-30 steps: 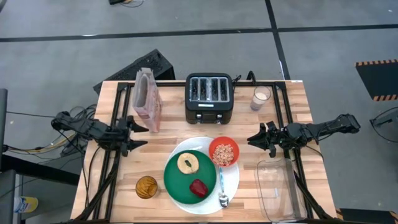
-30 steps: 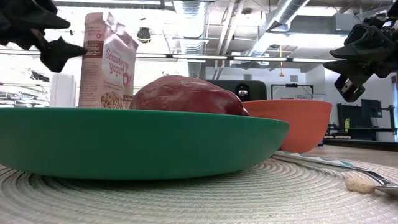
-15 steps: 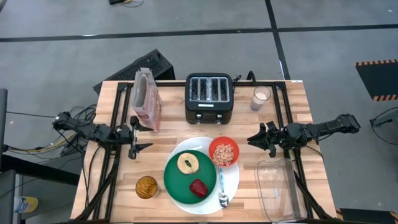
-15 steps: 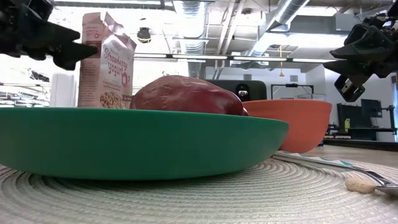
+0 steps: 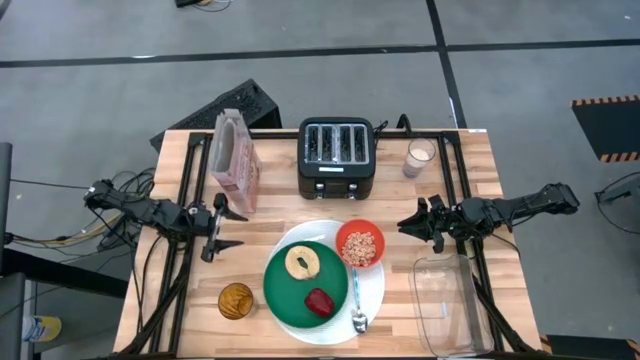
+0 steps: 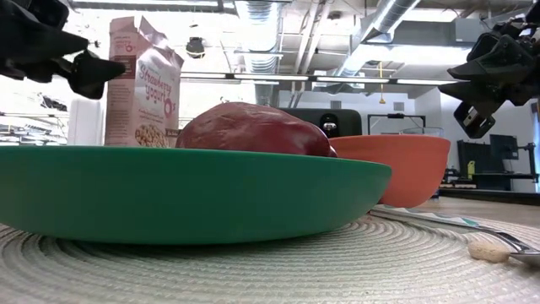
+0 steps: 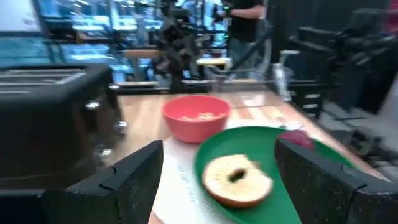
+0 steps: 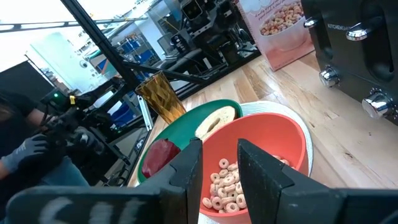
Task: Arrange a breakfast setting
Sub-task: Return to Home Position
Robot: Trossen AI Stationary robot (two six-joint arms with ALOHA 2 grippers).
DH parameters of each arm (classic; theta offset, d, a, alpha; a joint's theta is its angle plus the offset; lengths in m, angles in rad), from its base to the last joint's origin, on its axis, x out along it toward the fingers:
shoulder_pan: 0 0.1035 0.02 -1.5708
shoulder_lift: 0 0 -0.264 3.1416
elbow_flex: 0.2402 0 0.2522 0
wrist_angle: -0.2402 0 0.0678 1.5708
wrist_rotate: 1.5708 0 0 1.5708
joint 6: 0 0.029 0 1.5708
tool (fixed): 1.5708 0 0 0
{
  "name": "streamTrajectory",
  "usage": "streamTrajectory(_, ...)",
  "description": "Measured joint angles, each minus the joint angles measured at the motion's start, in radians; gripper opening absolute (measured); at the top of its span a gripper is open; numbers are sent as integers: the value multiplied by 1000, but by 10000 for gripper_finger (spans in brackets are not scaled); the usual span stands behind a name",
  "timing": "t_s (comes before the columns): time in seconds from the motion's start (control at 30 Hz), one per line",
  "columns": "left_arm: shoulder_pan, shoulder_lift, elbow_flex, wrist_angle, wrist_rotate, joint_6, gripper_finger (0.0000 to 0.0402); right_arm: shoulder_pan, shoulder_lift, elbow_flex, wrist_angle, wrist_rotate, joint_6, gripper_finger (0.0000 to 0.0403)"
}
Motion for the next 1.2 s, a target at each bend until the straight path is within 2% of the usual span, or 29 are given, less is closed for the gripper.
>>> streamTrajectory(0.13,0,0,1,-11,64,-32,294,0,0,0,0,0,0,123)
streamTrajectory(0.33,0,0,1,-11,39,-19,294,0,0,0,0,0,0,123)
streamTrajectory(0.67,0,0,1,-14,54,13,294,0,0,0,0,0,0,123)
streamTrajectory(0.97,0,0,2,-11,-36,24,294,0,0,0,0,0,-3,123)
streamTrajectory(1.2,0,0,2,-10,-56,28,294,-2,0,0,12,7,-411,123)
